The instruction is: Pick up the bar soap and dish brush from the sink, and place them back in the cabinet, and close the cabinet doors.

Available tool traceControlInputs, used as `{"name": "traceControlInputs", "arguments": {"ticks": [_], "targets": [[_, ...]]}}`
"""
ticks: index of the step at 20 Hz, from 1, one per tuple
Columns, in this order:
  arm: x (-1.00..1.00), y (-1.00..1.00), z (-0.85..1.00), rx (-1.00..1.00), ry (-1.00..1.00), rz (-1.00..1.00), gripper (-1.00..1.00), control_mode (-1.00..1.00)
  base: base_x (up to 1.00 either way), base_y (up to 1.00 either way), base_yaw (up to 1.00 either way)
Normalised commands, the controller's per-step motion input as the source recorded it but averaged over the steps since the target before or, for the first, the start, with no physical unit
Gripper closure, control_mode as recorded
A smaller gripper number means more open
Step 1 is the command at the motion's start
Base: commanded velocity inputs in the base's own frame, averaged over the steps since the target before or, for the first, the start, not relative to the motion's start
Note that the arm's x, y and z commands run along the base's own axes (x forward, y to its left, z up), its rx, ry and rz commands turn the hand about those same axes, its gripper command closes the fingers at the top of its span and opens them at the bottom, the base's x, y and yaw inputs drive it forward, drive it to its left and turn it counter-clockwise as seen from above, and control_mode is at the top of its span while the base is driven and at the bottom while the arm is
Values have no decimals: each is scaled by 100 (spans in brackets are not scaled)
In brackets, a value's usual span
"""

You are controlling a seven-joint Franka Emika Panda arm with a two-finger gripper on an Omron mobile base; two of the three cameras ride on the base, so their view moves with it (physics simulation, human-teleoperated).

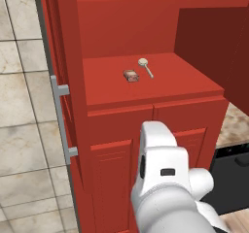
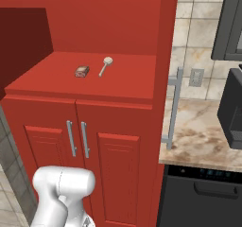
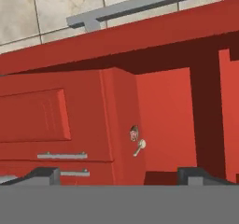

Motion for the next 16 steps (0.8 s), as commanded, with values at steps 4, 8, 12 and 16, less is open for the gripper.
{"name": "traceControlInputs", "arguments": {"ticks": [4, 8, 12, 16], "targets": [[0, 47, 0, -8, 0, 5, -100, -100, 0, 0, 0], [0, 47, 0, -8, 0, 5, -100, -100, 0, 0, 0], [0, 44, 0, -8, 0, 5, -100, -100, 0, 0, 0], [3, 42, 0, -7, 0, 5, -100, -100, 0, 0, 0]]}}
